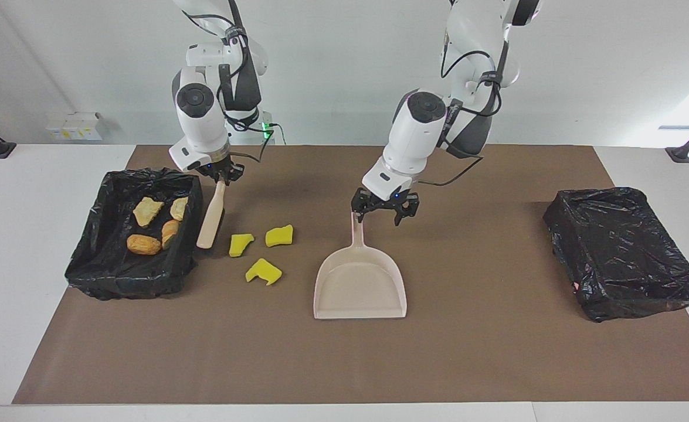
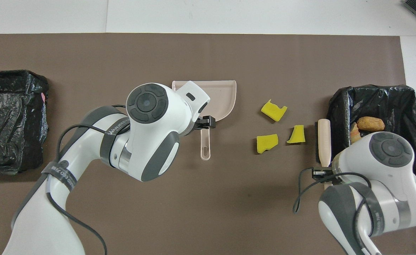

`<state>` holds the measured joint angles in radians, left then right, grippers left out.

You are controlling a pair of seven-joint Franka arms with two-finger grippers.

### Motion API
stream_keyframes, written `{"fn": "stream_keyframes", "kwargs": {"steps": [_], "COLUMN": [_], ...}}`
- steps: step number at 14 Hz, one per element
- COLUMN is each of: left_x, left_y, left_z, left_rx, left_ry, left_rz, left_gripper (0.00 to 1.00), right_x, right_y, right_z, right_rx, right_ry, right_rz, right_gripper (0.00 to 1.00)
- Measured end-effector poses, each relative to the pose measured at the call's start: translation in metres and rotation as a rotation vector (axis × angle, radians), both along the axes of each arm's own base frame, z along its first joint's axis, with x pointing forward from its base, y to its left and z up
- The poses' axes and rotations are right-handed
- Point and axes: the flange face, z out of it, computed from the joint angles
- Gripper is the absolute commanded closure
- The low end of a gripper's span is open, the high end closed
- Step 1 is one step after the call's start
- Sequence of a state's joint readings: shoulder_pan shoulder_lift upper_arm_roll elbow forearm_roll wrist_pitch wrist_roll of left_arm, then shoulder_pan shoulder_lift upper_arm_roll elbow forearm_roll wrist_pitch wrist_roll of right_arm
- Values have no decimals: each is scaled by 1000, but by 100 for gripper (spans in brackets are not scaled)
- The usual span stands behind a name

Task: Sweep and dump trash in bin
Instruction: 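Drag the dustpan toward the sponges while the right gripper positions the brush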

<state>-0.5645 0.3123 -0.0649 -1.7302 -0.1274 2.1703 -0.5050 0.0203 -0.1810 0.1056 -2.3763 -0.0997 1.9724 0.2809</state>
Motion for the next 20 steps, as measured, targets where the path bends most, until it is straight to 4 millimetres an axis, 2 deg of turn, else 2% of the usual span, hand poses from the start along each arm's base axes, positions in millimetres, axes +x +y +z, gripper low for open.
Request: {"fn": "stream_keyframes", "kwargs": {"steps": [3, 6, 9, 10, 12, 13, 14, 17, 20], "left_x": [-8, -25, -28, -27, -24, -23, -22, -23, -15], "left_y": [-14, -32, -39, -37, -34, -32, -32, -31, -18], "left_z": [-25, -51, -61, -61, -61, -61, -61, -62, -59], "left_rx": [-10, -20, -23, -23, -21, -20, -19, -13, 0], "left_ry": [20, 33, 30, 29, 28, 27, 28, 37, 51], "left_rz": [-3, -21, -25, -22, -15, -13, -13, -13, 6], "left_gripper": [0, 0, 0, 12, 68, 89, 99, 100, 100], "right_x": [7, 11, 11, 11, 12, 12, 11, 10, 11], "right_y": [9, 11, 13, 14, 11, 8, 4, -11, -13], "right_z": [-12, -18, -18, -18, -18, -18, -18, -20, -19], "right_rx": [18, 32, 58, 60, 63, 64, 63, 63, 64], "right_ry": [-19, -23, -16, -16, -16, -14, -6, 12, 12], "right_rz": [69, 115, 160, 161, 152, 145, 134, 103, 99], "right_gripper": [100, 100, 100, 100, 100, 100, 100, 100, 100]}}
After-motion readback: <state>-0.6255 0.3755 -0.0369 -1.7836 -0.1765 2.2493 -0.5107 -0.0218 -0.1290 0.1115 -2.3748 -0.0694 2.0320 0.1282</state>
